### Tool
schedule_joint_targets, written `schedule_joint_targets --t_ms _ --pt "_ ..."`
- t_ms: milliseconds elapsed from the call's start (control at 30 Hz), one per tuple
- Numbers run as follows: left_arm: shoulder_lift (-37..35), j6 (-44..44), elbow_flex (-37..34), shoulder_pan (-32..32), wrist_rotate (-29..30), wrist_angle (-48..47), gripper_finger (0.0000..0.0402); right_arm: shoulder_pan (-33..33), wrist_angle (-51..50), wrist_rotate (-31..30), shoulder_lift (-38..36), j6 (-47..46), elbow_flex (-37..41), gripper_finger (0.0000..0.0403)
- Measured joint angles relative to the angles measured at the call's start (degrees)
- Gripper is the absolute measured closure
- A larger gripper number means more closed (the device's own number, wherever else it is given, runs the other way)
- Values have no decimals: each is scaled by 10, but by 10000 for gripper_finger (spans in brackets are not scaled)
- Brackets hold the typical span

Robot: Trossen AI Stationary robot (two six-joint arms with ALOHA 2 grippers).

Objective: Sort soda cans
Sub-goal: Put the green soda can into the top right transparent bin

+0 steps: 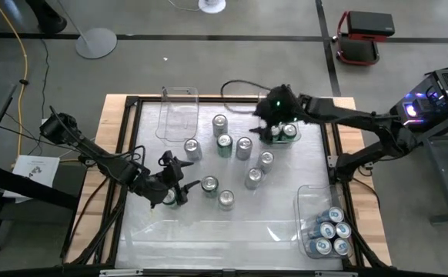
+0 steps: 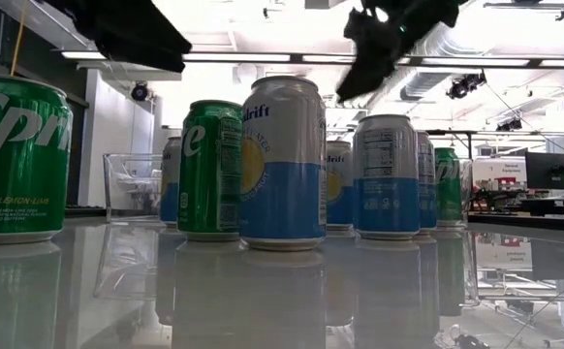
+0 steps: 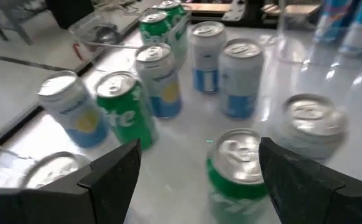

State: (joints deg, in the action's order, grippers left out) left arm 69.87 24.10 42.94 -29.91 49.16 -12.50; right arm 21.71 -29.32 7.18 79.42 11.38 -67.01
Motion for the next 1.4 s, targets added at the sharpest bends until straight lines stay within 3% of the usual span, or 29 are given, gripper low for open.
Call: schedule_joint_targets --t_ms 233,433,500,733,933,1133,1400 --pt "0 -92 0 58 -66 15 99 -105 242 3 19 -15 63 100" --pt "0 -172 0 111 -184 100 99 -161 316 0 62 -35 72 100" --pt "0 -181 0 113 -198 114 99 -181 326 -17 74 -38 72 100" --pt "-3 -139 0 46 -162 122 99 -282 297 -177 43 -21 72 100" --pt "-3 -84 0 -8 -158 120 99 -391 235 -314 2 -89 72 100" --pt "25 -84 0 -8 -228 110 99 -486 229 -424 2 -135 72 100" --pt "82 -82 0 -1 -232 110 99 -553 231 -531 4 -191 72 100"
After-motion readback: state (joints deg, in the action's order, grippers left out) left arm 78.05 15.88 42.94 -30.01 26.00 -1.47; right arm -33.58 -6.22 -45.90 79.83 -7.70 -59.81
